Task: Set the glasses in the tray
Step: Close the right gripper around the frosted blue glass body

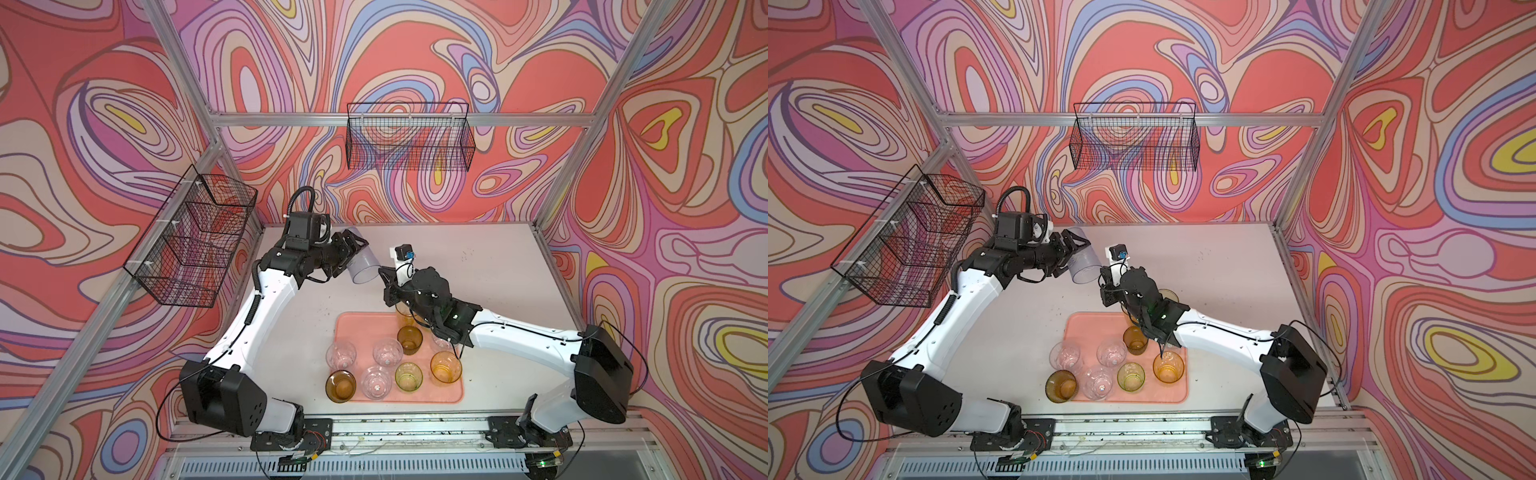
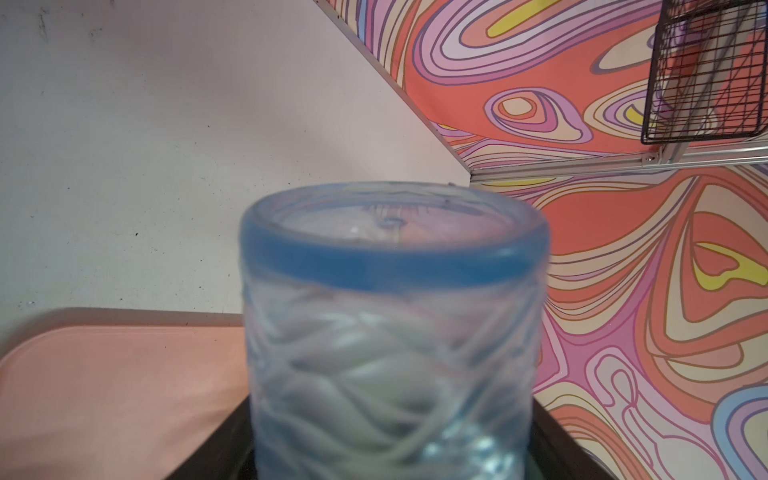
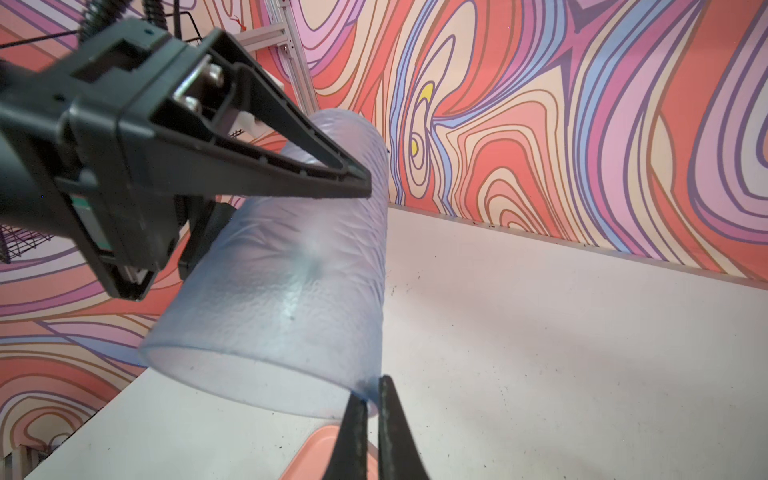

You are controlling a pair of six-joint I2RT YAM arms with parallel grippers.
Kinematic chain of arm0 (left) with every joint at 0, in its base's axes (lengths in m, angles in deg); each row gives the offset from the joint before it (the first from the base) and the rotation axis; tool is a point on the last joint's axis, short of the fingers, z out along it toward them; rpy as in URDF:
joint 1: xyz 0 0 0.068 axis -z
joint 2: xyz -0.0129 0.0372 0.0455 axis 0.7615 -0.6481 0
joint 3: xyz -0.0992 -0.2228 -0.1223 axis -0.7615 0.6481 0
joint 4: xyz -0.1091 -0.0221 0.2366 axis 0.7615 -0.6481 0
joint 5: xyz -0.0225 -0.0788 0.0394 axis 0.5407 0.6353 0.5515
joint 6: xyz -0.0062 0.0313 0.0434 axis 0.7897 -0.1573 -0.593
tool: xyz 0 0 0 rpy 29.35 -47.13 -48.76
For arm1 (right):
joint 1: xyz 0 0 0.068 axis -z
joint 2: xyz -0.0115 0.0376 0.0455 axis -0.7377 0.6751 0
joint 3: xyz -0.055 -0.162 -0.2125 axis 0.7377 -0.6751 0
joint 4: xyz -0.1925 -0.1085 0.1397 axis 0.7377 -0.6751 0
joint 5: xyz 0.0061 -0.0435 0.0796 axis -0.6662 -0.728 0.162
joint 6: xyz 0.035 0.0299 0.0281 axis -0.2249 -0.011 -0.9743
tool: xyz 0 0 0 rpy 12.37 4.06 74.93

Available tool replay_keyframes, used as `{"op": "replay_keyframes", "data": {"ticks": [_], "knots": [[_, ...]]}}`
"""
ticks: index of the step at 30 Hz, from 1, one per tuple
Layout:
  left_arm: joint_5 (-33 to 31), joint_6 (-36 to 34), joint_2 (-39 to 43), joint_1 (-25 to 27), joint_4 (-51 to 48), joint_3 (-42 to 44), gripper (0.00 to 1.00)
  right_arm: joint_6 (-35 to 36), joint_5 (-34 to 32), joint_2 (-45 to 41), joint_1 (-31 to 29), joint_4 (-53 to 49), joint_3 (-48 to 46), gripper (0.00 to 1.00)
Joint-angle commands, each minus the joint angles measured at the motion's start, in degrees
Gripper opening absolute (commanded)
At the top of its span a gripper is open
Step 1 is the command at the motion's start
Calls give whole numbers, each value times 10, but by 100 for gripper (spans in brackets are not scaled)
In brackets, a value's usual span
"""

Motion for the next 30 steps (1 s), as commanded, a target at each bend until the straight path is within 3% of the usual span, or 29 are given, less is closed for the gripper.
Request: {"op": "replay_keyframes", "data": {"ticks": [1, 5, 10, 17, 22, 25, 30], "knots": [[36, -8, 21, 5, -7, 7, 44, -26, 18, 7, 2, 12, 35, 0], [47, 5, 20, 5, 12, 18, 43, -30, 39, 18, 2, 15, 43, 7], [61, 30, 25, 5, 38, 42, 43, -31, 23, 32, 2, 12, 52, 8], [63, 64, 42, 5, 69, 70, 43, -39, -4, 55, 1, 26, 64, 26], [71, 78, 45, 5, 76, 70, 43, -39, -10, 70, 1, 33, 76, 23], [73, 85, 48, 5, 83, 77, 43, -42, -8, 75, 1, 45, 79, 10], [65, 93, 57, 5, 97, 94, 43, -48, -4, 75, 1, 41, 86, 0]]}}
